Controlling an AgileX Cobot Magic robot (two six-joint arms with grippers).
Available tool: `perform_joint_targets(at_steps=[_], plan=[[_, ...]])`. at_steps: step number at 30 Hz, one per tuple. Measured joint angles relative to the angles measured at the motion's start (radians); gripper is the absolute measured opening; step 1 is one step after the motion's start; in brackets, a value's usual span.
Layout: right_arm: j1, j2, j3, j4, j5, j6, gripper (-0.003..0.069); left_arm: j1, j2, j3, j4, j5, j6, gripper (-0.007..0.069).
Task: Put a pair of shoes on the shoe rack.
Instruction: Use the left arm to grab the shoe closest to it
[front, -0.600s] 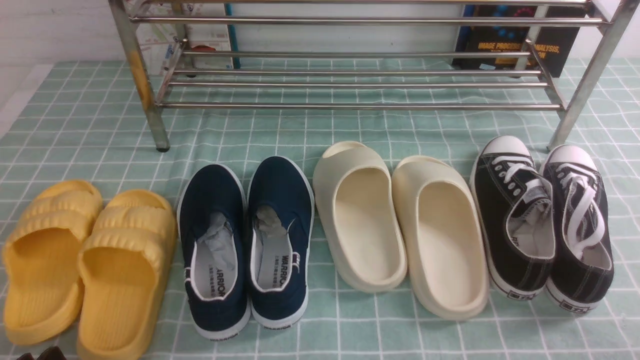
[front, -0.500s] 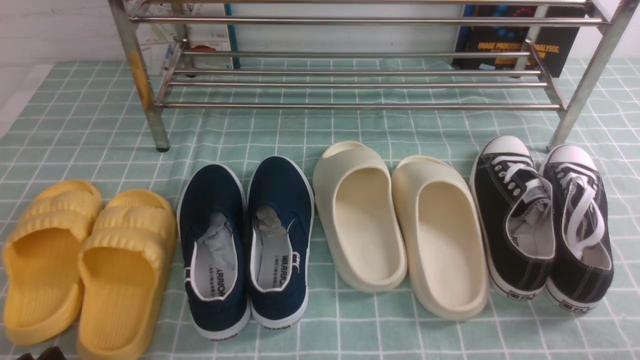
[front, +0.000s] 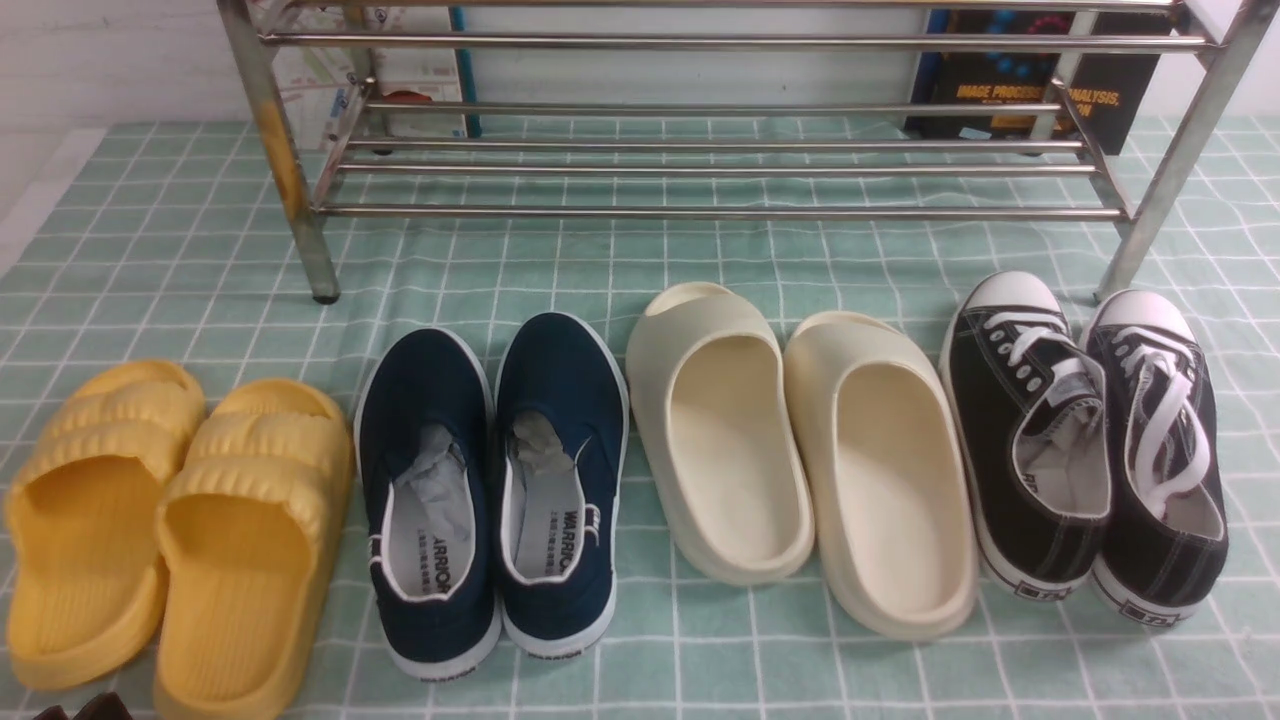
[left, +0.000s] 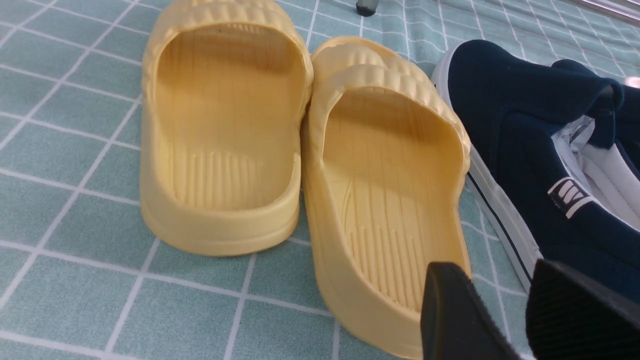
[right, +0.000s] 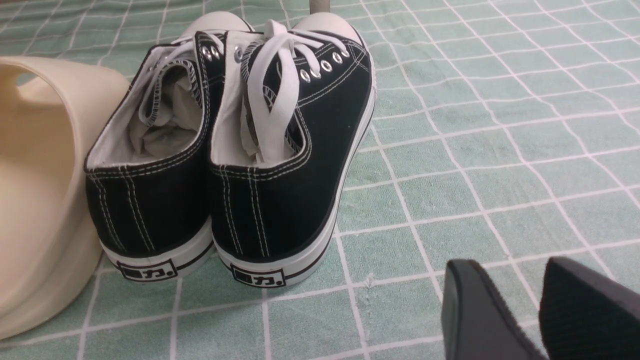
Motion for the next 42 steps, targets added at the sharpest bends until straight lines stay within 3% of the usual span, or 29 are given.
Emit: perform_joint_targets(at_steps=[14,21,23,27,37,41,42], plan=[[0.000,0.000,0.000,0.000,0.000,0.000,0.0239,0.000,0.000,0.000,-0.039,-0.043,-0.026,0.0239],[0.000,0.000,0.000,0.000,0.000,0.000,0.0239,0.000,0.000,0.000,-0.268,-0.061,-0.165,0.0239],[0.000,0.000,0.000,0.000,0.000,0.000,0.0239,0.000,0.000,0.000,-0.470,-0.061,-0.296,0.0239],[0.000,0.000,0.000,0.000,0.000,0.000,0.0239,0.000,0.000,0.000,-0.658,-0.064,-0.385,0.0239],[0.000,0.000,0.000,0.000,0.000,0.000,0.0239,0.000,0.000,0.000,-0.688,-0.087,-0.342,0.0239],[0.000,0.000,0.000,0.000,0.000,0.000,0.0239,0.000,0.000,-0.059,-0.689,-0.081,-0.233,0.0237],[0.000,0.000,0.000,0.000,0.000,0.000,0.0239,0.000,0.000,-0.141,-0.683,-0.071,-0.136,0.0229]])
